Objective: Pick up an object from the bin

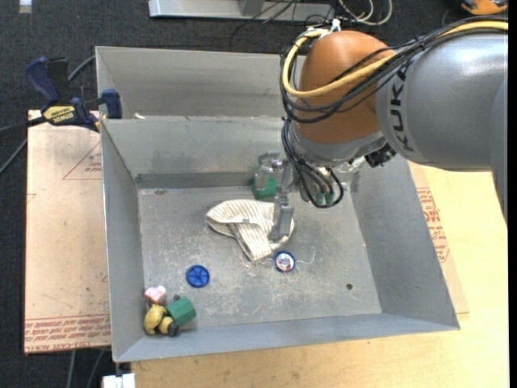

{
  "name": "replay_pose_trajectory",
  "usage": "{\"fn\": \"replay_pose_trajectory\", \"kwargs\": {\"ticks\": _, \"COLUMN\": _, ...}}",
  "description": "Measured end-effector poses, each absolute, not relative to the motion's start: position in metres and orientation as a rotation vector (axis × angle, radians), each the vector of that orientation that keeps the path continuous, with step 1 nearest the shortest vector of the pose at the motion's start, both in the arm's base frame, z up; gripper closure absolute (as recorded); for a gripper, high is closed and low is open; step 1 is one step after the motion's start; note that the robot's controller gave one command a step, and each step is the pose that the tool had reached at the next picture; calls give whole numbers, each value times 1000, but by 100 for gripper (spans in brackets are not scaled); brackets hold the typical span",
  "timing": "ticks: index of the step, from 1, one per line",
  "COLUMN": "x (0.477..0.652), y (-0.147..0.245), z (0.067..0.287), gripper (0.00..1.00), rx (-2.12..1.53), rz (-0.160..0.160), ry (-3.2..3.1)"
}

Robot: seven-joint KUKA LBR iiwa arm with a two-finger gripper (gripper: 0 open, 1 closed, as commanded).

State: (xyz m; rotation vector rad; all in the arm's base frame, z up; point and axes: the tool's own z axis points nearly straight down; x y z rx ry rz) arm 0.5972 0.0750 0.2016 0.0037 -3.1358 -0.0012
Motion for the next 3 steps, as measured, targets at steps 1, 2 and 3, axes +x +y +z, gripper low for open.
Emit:
{"fn": "replay_pose_trajectory", "kwargs": {"ticks": 1, "x": 599, "y": 74, "z": 207, "gripper": 0, "rx": 0, "rz": -2, "ry": -3144}}
{"fn": "replay_pose_trajectory", "kwargs": {"ticks": 2, "x": 595, "y": 70, "z": 121, "gripper": 0, "rx": 176, "rz": -3, "ry": -3138}}
{"fn": "replay_pose_trajectory", "kwargs": {"ticks": 3, "x": 603, "y": 91, "z": 72, "gripper": 100, "rx": -328, "rz": -7, "ry": -3135}}
